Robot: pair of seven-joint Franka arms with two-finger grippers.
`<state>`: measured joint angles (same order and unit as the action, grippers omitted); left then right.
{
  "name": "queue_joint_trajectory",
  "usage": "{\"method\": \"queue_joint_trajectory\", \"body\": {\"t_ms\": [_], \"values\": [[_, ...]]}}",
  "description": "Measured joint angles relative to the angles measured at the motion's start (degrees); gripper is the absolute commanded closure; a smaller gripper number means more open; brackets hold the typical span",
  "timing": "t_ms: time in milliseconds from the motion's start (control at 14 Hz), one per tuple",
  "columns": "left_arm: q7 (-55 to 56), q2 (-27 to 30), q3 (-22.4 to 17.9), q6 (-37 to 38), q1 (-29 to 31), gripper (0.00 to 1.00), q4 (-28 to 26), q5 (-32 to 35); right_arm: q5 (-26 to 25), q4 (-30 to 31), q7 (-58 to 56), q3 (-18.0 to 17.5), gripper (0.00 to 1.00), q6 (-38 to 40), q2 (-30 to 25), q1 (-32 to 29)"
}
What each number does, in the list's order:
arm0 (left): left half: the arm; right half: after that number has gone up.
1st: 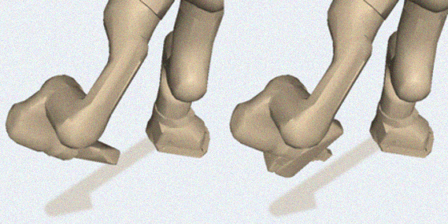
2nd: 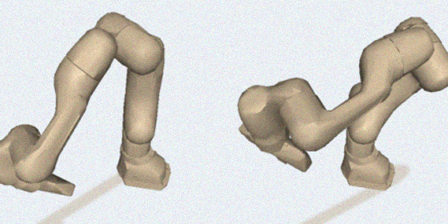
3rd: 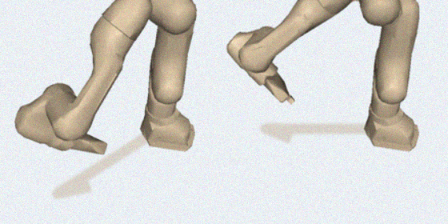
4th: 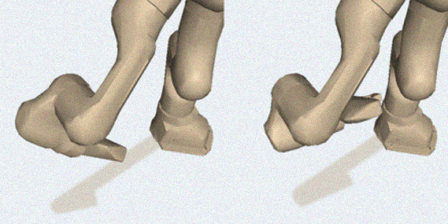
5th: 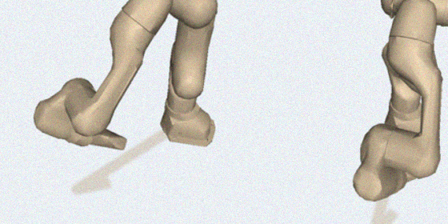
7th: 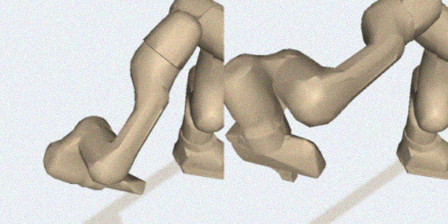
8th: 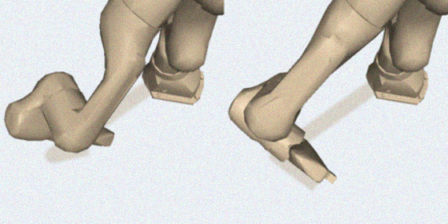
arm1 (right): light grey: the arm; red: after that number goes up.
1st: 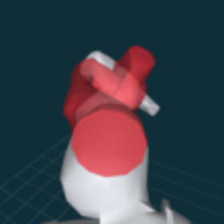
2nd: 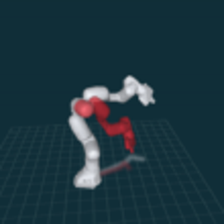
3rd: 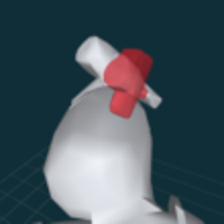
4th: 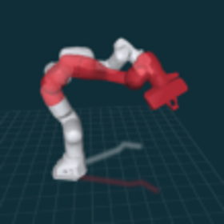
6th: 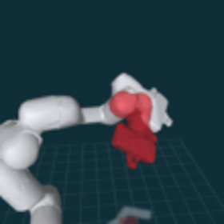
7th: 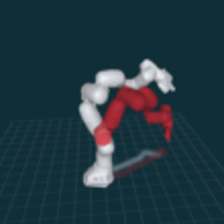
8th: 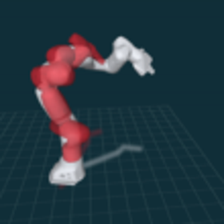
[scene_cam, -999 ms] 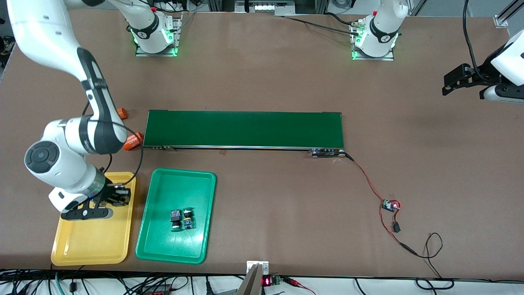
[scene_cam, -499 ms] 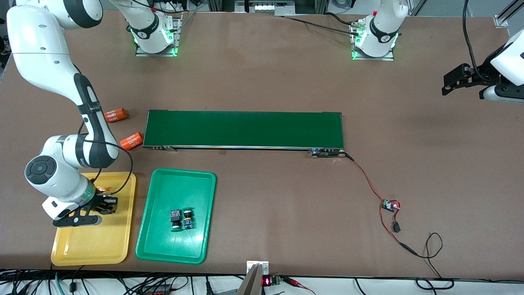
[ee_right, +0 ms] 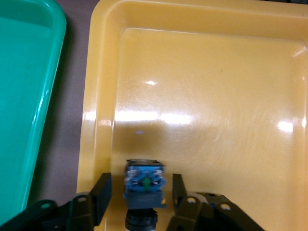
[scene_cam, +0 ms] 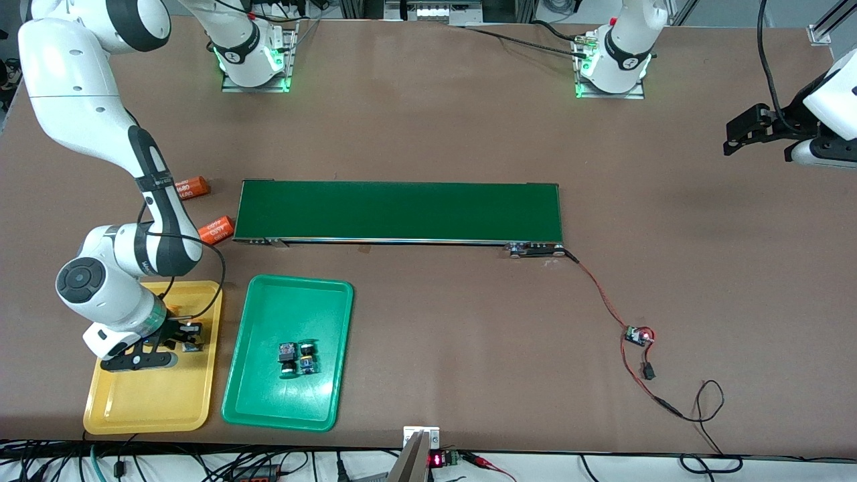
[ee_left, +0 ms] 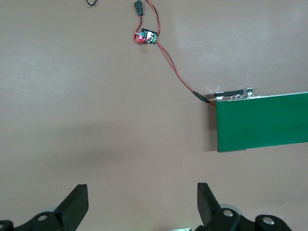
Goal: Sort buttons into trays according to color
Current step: 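Release the yellow button into the yellow tray and lift the right gripper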
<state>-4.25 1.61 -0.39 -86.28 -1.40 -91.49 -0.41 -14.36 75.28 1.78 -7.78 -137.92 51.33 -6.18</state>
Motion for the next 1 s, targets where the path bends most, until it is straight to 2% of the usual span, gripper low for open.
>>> {"method": "queue_joint_trajectory", "body": {"t_ms": [71, 214, 285, 499, 713, 856, 999], "values": [[0.0, -0.01, 0.05, 0.01, -0.01, 0.0, 0.0, 0.0, 0.0, 0.0, 0.0, -0.01, 0.22, -0.29, 0.16, 0.03], [0.0, -0.03, 0.22, 0.05, -0.03, 0.0, 0.0, 0.0, 0.0, 0.0, 0.0, -0.03, 0.03, -0.84, 0.29, 0.08], [0.0, -0.05, 0.27, 0.06, -0.03, 0.0, 0.0, 0.0, 0.0, 0.0, 0.0, -0.07, 0.0, -0.93, 0.29, 0.11], [0.0, -0.12, 0.28, 0.06, -0.03, 0.0, 0.0, 0.0, 0.0, -0.11, 0.02, -0.38, 0.0, -1.36, 0.04, 0.63], [0.0, -0.17, 0.28, 0.06, -0.03, 0.0, 0.0, 0.0, 0.0, 0.36, 1.13, -0.45, 0.0, -0.35, -2.48, 2.52], [0.0, -0.2, 0.28, 0.06, -0.03, 0.0, 0.0, 0.0, 0.0, 1.57, 1.42, -0.45, 0.0, 3.55, -6.1, 2.88], [0.0, -0.24, 0.28, 0.06, -0.03, 0.0, 0.0, 0.0, 0.0, 2.56, 1.44, -0.44, 0.0, 11.39, -11.29, 2.85]]}}
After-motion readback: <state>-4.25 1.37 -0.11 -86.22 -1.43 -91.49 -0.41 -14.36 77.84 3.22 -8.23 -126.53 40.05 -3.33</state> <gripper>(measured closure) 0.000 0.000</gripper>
